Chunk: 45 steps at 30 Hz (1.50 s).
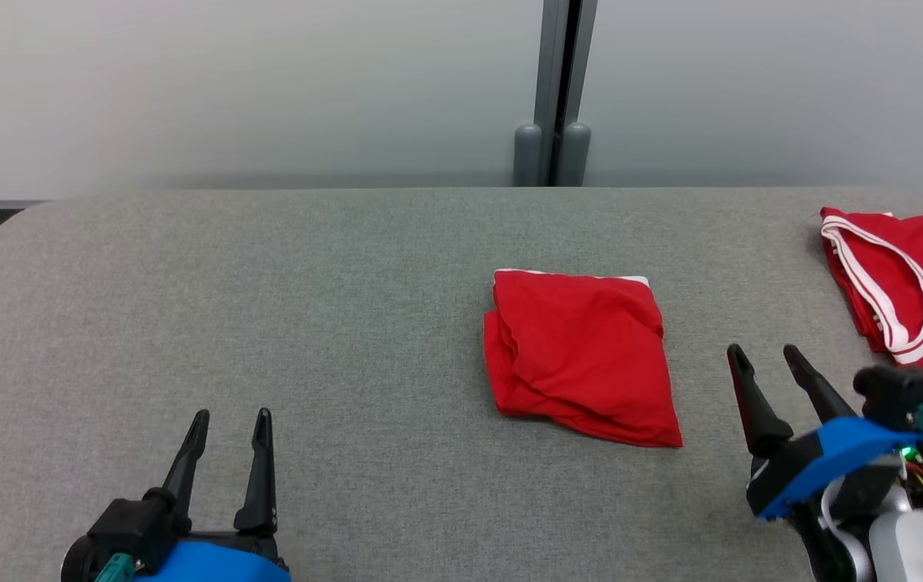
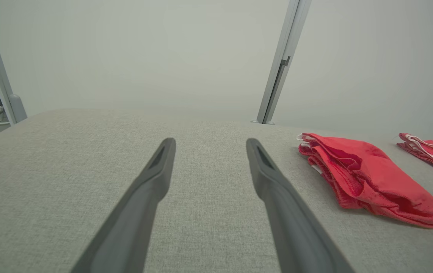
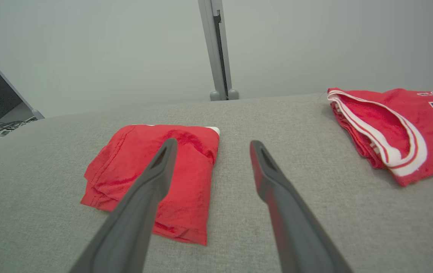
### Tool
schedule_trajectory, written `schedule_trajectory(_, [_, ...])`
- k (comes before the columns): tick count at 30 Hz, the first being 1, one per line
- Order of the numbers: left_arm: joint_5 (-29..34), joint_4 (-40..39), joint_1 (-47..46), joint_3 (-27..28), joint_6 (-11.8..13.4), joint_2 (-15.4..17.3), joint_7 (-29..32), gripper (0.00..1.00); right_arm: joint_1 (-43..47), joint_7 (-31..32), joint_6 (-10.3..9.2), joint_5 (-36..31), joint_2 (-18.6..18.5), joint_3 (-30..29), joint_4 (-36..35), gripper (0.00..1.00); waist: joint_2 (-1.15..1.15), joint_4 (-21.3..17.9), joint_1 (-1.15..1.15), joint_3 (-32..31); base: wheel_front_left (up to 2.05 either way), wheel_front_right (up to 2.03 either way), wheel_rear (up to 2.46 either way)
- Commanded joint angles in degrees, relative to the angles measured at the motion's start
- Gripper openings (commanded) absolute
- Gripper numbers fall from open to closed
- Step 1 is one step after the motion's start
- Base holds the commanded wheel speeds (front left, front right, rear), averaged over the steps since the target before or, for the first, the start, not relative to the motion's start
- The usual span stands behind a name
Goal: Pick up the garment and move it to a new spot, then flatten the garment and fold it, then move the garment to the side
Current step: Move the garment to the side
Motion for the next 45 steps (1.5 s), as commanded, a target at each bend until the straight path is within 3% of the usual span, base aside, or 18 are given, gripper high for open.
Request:
schedule_trajectory(1, [0.37, -0.51, -1.8, -0.35, -0.09, 0.05, -0.24, 1.0, -3.18, 3.09, 0.03, 2.12, -0.08, -0.22, 1.12, 1.0, 0.0, 1.01, 0.0, 1.43, 0.0, 0.0, 0.0])
schedule_trajectory(8, [0.88, -1.86, -4.91, -2.02, -0.09, -0.35, -0.24, 1.0, -16.68, 15.39, 0.03, 4.47, -0.1, -3.33, 12.95, 1.0, 0.0, 4.04, 0.0, 4.71, 0.0, 0.0, 0.0])
schedule_trajectory(17, [1.18, -3.15, -7.62, -2.8, -0.09, -1.2, -0.24, 1.0, -25.55, 15.35, 0.03, 0.21, -0.1, -7.94, 32.74, 1.0, 0.0, 7.58, 0.0, 7.84, 0.0, 0.0, 0.0])
schedule_trajectory(23, [1.37, -3.56, -6.97, -2.31, -0.09, -1.33, -0.24, 1.0, -26.59, 14.1, 0.03, 0.46, 0.07, -5.52, 42.0, 1.0, 0.0, 7.89, 0.0, 8.05, 0.0, 0.0, 0.0])
schedule_trajectory(24, [1.37, -3.44, -6.77, -2.16, -0.09, -1.38, -0.24, 1.0, -26.74, 14.32, 0.03, 0.22, 0.26, -4.14, 44.39, 0.54, 0.0, 7.85, 0.0, 7.86, 0.0, 0.0, 0.0])
schedule_trajectory(26, [1.29, -3.31, -6.68, -2.22, -0.09, -1.48, -0.24, 1.0, -27.19, 13.43, 0.04, -0.26, 0.41, -2.58, 45.36, 0.0, 0.0, 7.8, 0.0, 7.7, 0.0, 0.0, 0.0])
schedule_trajectory(33, [1.0, -3.74, -6.77, -2.77, -0.09, -1.83, -0.24, 1.0, -31.35, 10.34, 0.03, -7.33, -1.1, 0.53, 42.95, 0.0, 0.0, 7.26, 0.0, 8.0, 0.0, 0.0, 0.0])
schedule_trajectory(37, [1.04, -4.64, -7.65, -3.21, -0.1, -1.75, -0.24, 1.0, -35.22, 11.46, 0.03, -9.89, -4.03, 7.71, 40.29, 0.0, 0.0, 6.49, 0.0, 9.5, 0.0, 0.0, 0.0])
schedule_trajectory(45, [1.11, -7.43, -10.21, -3.51, -0.1, -1.02, -0.24, 1.0, -45.53, 18.15, 0.0, -6.38, -20.69, 25.88, 32.22, 0.0, 0.0, 2.93, 0.0, 14.51, 0.0, 0.0, 0.0])
